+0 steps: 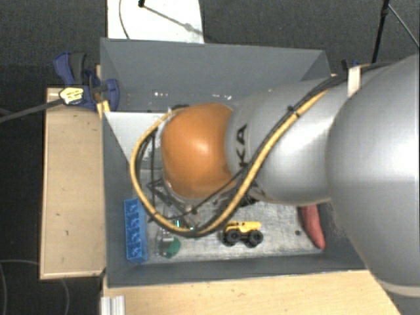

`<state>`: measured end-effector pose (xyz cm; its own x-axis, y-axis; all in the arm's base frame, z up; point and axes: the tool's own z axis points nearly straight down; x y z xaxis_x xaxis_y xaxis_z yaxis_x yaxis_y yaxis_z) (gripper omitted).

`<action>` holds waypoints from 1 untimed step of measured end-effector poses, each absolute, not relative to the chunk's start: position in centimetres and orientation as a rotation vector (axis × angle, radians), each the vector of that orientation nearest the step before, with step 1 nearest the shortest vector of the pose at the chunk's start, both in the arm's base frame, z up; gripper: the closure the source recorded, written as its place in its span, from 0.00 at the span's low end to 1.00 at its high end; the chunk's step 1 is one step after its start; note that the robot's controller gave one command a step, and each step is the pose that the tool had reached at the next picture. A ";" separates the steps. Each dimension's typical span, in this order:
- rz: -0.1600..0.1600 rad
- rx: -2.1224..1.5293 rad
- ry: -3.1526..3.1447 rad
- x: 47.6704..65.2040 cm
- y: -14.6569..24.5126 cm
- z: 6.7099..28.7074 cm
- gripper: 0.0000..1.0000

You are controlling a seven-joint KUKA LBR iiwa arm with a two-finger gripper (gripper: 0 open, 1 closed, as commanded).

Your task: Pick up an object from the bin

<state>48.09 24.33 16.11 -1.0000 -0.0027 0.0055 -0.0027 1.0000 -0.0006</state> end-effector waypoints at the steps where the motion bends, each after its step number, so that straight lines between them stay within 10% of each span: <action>1: -0.002 -0.004 -3.143 48.3 24.2 16.5 0.00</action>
Offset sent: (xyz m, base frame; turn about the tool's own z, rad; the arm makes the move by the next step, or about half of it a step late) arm 0.0020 -0.0218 -0.0911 -0.2694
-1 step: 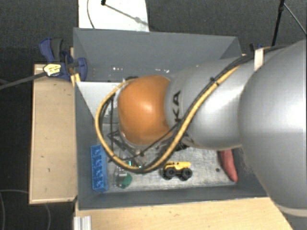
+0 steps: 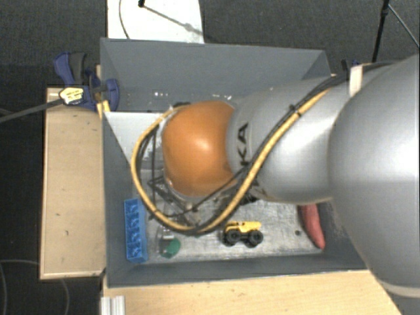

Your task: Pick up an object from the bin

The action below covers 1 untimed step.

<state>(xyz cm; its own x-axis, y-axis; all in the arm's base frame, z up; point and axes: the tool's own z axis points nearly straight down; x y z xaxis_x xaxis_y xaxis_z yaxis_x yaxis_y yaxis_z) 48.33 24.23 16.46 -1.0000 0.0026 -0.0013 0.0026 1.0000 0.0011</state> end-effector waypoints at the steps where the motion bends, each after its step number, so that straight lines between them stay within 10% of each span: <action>1: 0.006 -0.095 3.132 48.4 23.9 14.8 0.00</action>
Offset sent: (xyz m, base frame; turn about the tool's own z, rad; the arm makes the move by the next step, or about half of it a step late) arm -0.0001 -0.0783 -0.0946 0.0584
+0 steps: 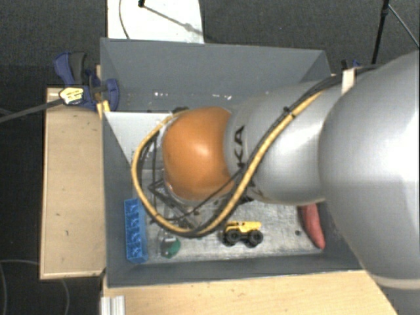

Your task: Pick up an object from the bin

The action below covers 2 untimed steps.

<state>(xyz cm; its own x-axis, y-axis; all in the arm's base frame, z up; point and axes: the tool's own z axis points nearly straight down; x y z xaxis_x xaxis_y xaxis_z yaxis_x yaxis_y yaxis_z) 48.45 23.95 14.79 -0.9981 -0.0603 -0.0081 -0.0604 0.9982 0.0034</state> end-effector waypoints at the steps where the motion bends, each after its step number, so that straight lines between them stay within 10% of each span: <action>1: 0.002 -0.126 3.137 48.4 19.8 10.1 0.00; 2: 0.003 0.084 3.148 48.6 20.0 7.4 1.00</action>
Offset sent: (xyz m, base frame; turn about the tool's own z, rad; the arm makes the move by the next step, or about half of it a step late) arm 0.0023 -0.0423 -0.0779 0.1119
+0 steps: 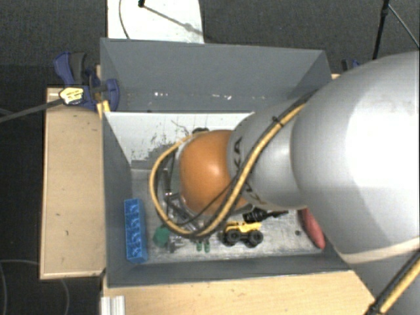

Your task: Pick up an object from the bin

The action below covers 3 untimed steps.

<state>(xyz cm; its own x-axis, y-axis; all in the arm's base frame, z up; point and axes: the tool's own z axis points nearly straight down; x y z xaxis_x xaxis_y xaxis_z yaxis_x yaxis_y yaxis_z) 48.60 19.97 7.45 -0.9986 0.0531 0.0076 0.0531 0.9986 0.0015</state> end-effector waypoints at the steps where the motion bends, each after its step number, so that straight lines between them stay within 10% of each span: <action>1: -0.003 -0.087 -3.133 48.6 20.0 7.4 1.00; 3: 0.004 -0.087 -3.134 48.5 17.4 13.7 1.00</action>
Offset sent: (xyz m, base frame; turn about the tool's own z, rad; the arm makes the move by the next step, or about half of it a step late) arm -0.0033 -0.0393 0.0992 0.0031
